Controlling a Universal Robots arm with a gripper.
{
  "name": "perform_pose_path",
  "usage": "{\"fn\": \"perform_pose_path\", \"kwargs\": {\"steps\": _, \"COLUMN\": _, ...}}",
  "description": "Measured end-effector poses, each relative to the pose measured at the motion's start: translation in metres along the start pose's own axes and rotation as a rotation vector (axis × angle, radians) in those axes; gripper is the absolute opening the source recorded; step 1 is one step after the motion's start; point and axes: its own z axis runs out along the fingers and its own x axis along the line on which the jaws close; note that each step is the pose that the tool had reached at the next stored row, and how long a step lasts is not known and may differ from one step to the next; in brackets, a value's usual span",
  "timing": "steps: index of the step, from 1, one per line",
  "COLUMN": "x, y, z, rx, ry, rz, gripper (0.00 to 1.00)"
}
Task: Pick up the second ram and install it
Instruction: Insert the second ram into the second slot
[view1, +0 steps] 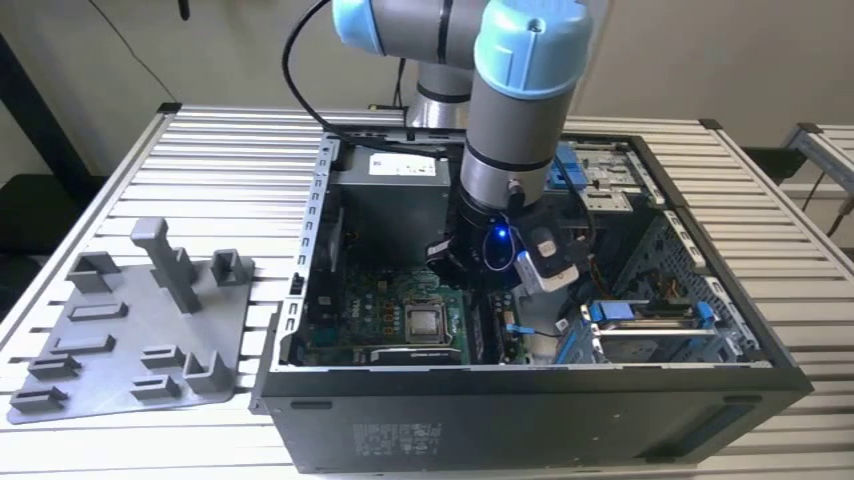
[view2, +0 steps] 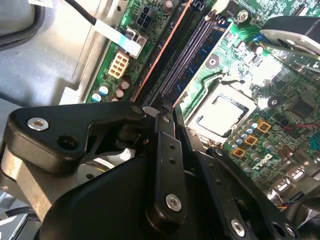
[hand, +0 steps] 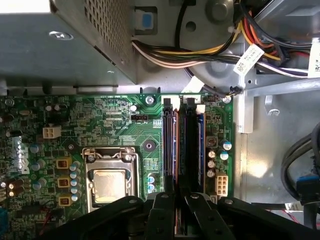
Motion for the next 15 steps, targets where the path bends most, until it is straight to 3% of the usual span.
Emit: {"fn": "perform_pose_path", "kwargs": {"steps": 15, "x": -0.0005, "y": 0.0007, "z": 0.0054, "rx": 0.0009, "ry": 0.0000, "rz": 0.000, "gripper": 0.15}}
